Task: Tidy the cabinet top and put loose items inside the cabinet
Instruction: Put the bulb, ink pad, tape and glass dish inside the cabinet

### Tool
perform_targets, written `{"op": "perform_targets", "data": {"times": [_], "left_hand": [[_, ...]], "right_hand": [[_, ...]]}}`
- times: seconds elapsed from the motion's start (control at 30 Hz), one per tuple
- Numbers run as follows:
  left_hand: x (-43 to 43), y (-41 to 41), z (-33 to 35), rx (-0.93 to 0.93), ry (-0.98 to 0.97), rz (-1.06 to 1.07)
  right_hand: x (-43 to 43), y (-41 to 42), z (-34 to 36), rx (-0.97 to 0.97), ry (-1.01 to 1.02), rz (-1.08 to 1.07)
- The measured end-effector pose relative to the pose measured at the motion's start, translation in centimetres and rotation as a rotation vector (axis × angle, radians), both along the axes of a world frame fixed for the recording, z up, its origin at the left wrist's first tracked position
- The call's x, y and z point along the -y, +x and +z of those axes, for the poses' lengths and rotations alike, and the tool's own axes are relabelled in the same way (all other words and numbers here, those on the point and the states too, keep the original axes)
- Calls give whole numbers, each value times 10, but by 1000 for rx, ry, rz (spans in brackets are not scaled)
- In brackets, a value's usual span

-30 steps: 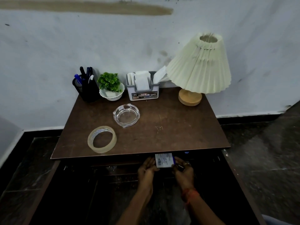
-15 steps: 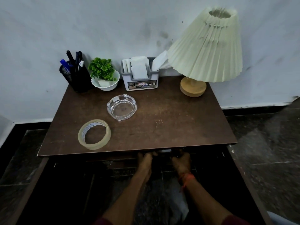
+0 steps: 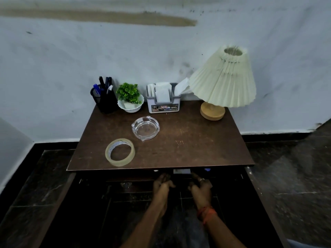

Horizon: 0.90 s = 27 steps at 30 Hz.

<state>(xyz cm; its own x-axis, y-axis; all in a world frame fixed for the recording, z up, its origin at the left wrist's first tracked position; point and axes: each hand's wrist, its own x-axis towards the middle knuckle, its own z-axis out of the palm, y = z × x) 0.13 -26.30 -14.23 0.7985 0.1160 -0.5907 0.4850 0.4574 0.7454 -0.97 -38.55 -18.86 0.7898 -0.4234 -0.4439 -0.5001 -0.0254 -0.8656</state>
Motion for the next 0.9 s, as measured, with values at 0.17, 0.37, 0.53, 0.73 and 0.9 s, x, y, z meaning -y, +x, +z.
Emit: {"op": "perform_targets", "data": {"times": [0.17, 0.37, 0.53, 0.73, 0.9], "left_hand": [[-20, -29, 24, 29, 54, -2], [-50, -61, 49, 89, 141, 54], [-77, -70, 77, 177, 178, 166], [-111, -60, 104, 286, 203, 263], [-137, -44, 116, 345, 235, 333]], "right_hand": [[-26, -23, 20, 32, 111, 18], [-63, -43, 71, 93, 215, 71], [-93, -49, 108, 149, 269, 161], [-121, -39, 137, 196, 347, 201], [-136, -23, 151, 213, 381, 246]]}}
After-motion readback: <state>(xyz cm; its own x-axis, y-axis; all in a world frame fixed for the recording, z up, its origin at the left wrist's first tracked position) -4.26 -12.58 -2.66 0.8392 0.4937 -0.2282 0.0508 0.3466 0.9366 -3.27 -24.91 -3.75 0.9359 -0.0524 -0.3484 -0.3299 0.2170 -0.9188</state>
